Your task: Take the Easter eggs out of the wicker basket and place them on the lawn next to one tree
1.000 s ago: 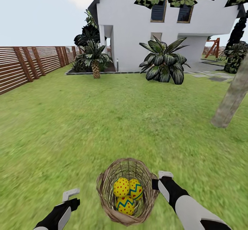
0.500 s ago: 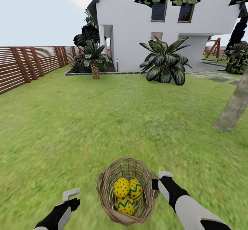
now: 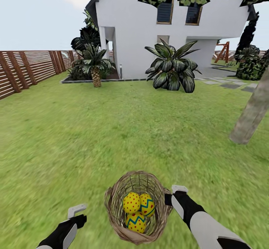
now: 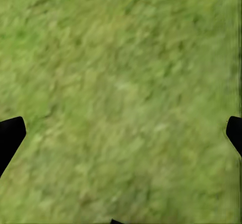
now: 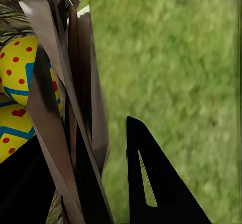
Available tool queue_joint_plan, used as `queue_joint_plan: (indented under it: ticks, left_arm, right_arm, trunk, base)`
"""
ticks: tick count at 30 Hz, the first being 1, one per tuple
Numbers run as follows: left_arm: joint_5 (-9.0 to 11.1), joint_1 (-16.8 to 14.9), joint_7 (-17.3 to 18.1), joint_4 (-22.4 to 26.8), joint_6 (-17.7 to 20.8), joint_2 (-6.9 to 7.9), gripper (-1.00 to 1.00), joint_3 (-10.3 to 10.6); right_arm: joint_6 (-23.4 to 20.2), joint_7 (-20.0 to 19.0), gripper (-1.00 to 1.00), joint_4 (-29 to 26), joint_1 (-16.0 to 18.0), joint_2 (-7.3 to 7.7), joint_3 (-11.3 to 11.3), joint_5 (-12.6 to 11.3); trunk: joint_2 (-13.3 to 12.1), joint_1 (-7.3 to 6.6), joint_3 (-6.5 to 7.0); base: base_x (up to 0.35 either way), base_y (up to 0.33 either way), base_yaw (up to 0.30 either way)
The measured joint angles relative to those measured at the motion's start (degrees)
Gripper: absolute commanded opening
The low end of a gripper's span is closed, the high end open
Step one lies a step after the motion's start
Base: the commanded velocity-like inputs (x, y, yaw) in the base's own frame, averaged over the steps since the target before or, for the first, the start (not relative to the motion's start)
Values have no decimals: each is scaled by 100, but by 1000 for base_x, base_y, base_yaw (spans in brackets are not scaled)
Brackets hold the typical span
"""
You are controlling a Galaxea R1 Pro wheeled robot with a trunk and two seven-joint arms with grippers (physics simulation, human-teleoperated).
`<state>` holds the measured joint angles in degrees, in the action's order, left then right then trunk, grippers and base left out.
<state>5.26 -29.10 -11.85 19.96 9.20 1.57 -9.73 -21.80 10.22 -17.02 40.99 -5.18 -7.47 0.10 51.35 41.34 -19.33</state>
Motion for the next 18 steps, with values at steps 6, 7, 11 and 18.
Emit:
queue_joint_plan:
  ticks: [6,7,11,18]
  left_arm:
    - [-1,1,0,-3,1,1,100,3]
    - [-1,1,0,-2,1,1,100,5]
    - [-5,1,0,-5,1,0,100,8]
    - [-9,1,0,1,1,1,100,9]
  right_arm:
    - [3,0,-100,1,0,-3,0,1]
    - [1,0,-100,3,-2,-3,9,1]
    - [0,-1,-100,8,1,-3,4,-15]
    - [0,-1,-100,9,-4,-3,0,-1]
  trunk:
    - [0,0,7]
    - [0,0,7]
    - [0,0,9]
    - [0,0,22]
  base:
    - [341,0,-68]
    - [341,0,-7]
    - [341,0,-69]
    - [341,0,-91]
